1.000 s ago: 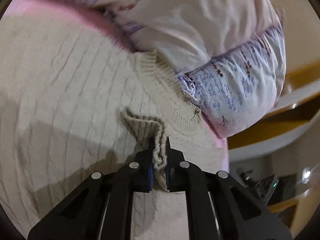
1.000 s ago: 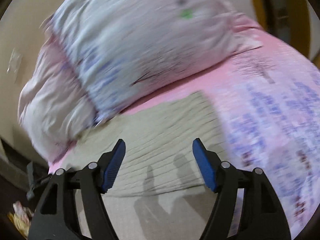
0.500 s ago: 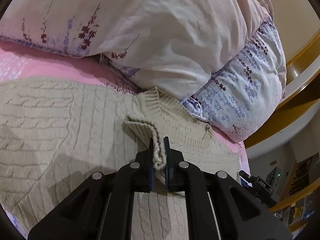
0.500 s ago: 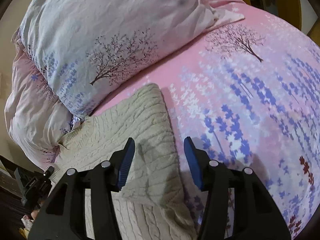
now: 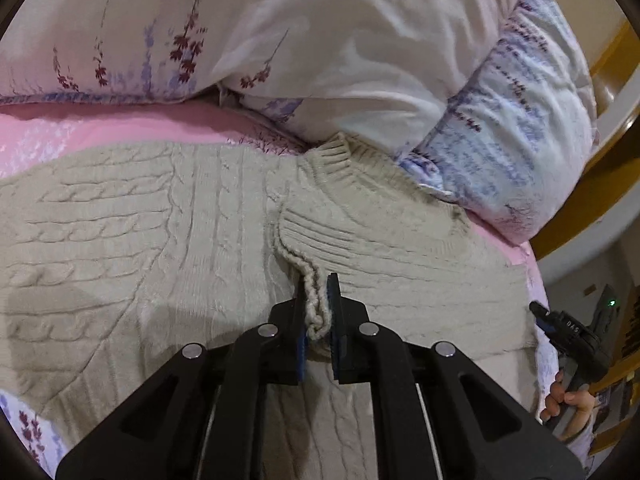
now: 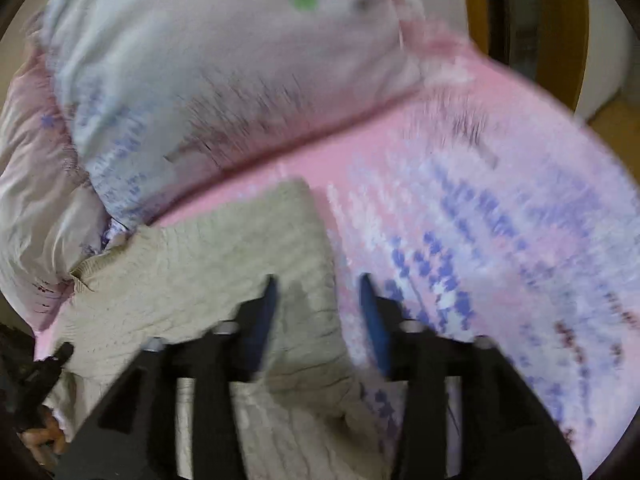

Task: Fold small clothes
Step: 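Fold the held sleeve across the sweater body and open the left tool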

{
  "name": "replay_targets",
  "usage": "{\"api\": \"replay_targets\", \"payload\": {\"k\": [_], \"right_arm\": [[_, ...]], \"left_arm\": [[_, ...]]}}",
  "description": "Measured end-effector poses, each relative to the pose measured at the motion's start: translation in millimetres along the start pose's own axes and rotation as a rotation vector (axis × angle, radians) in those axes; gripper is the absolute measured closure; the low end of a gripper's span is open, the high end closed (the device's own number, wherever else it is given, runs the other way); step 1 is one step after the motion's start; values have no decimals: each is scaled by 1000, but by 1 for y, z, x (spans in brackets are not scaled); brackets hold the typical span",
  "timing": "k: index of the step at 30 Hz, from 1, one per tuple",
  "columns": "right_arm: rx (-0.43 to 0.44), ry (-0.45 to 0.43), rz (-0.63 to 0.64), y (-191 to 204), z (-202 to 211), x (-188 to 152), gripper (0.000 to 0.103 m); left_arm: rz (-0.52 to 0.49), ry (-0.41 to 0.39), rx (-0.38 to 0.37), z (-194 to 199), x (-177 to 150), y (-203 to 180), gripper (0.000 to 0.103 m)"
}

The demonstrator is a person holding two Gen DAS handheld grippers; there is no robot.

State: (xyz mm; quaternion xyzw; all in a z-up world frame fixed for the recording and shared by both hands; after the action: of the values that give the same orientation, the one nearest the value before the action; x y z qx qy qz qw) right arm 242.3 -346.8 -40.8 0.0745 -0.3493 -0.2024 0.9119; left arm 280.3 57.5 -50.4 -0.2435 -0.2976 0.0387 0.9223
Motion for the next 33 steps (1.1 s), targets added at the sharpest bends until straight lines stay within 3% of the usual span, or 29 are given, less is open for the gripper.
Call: {"api": "replay_targets", "payload": {"k": [3,6,9,12,14,20,27,33], "right_arm": [[78,-63,96,37,23,0,45],[125,-8,252,82,17,-16,46],[90,34,388,118,-4,-35,46],[5,133,474,130,-35,-58,42],[1,108,482,132,-32,-58,35],[75,140,413,129,-23,-59,30],[104,146,405,133,-9,-65,30],[115,141,411,138,-2,-71,29]], "left_arm": [[6,-25,-35,27,-2,2,95],[45,-61,-75,65,-10,18,95],[132,-96,-82,107,-19,53,94],[255,-143,-45,147,-28,103,76],[359,-182,-5,172,-35,142,74],[700,-252,127,216,-52,251,74],[968,-380,170,232,-55,308,74],[1074,-462,179,245,-52,337,74]]}}
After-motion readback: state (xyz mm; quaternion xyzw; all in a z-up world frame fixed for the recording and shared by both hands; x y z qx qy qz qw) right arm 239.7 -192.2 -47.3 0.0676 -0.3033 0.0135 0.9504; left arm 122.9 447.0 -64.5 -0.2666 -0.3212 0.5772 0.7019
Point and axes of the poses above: each gripper's, at about its wrist camera, not at the fingertips, and z roughly against the way its jaws point, y to its left, x to its top, the point moved 8 cm from there along -z, roughly the way its jaws point, and after that the axes turned 1 degree about -y, right-handed, at the moved point
